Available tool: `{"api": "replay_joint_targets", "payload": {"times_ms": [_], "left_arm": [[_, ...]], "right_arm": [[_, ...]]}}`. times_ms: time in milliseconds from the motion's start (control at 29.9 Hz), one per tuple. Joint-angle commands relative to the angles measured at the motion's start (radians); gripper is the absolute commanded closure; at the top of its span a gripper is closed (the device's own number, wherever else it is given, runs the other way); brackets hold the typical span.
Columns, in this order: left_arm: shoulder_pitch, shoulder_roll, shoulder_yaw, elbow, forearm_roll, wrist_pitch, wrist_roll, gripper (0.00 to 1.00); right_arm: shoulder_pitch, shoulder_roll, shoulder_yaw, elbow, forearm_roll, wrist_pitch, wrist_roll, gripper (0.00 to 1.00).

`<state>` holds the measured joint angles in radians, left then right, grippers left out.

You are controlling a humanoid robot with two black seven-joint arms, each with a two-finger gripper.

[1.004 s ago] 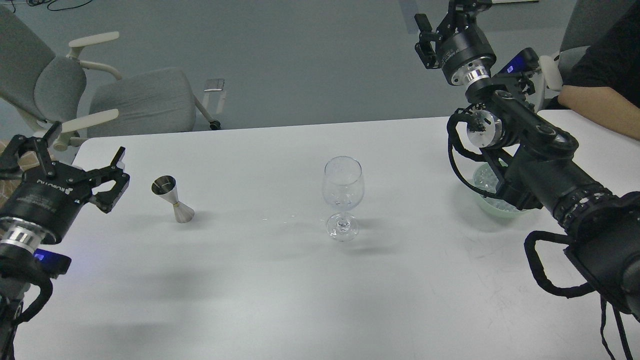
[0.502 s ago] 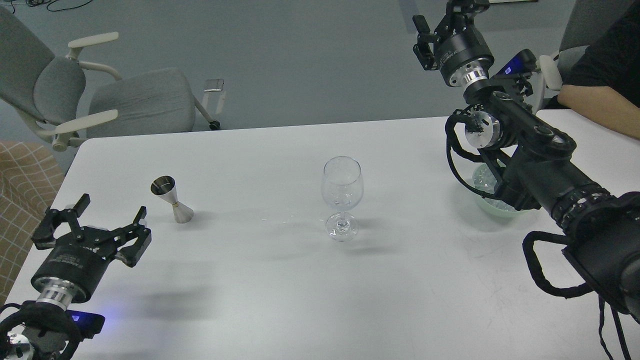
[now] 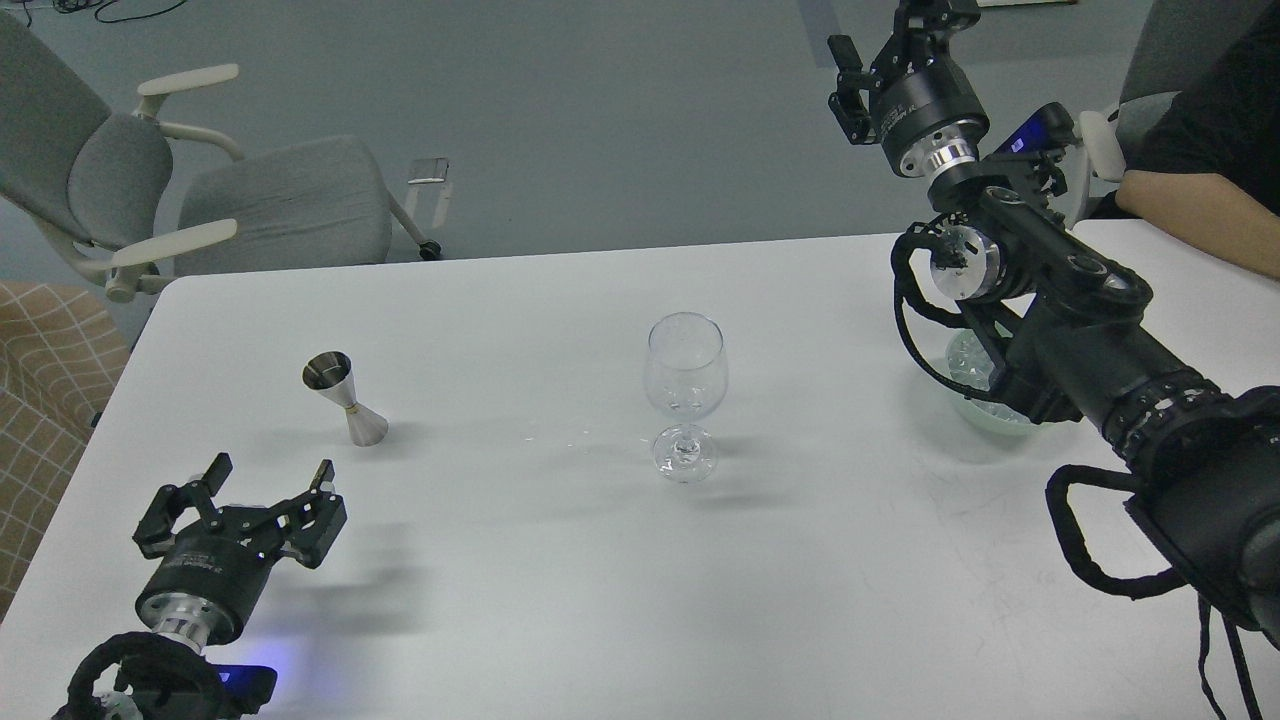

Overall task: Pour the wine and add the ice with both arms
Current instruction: 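Lower the open left gripper around the metal jigger, then close the left gripper on the jigger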

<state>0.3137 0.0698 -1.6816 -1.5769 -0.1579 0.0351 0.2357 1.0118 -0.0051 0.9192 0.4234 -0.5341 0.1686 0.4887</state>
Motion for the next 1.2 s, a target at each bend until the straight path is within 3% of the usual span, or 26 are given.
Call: {"api": "replay_joint_targets", "payload": {"times_ms": [0, 100, 201, 301, 769, 1171], "left_arm": [[-0.037, -0.004, 0.029, 0.04, 0.001, -0.003, 0.001, 0.0], [-0.071, 0.001, 0.051, 0.08, 0.001, -0.027, 0.004, 0.0], [-0.105, 0.005, 0.085, 0.133, 0.001, -0.13, 0.037, 0.0], [-0.14, 0.004, 0.088, 0.182, 0.003, -0.176, 0.048, 0.0], [-0.323, 0.001, 0.086, 0.442, 0.021, -0.185, 0.034, 0.0], [-0.41, 0.007, 0.082, 0.547, 0.021, -0.187, 0.031, 0.0]], "right_arm": [[-0.004, 0.002, 0.0, 0.0, 0.0, -0.001, 0.0, 0.0], [-0.004, 0.002, 0.0, 0.0, -0.001, -0.001, 0.0, 0.0], [-0.004, 0.002, 0.0, 0.0, -0.001, -0.001, 0.0, 0.0], [-0.004, 0.001, 0.0, 0.0, 0.0, 0.0, 0.0, 0.0], [-0.016, 0.005, 0.0, 0.0, -0.001, -0.001, 0.0, 0.0], [-0.018, 0.005, 0.0, 0.0, -0.001, -0.001, 0.0, 0.0]]}}
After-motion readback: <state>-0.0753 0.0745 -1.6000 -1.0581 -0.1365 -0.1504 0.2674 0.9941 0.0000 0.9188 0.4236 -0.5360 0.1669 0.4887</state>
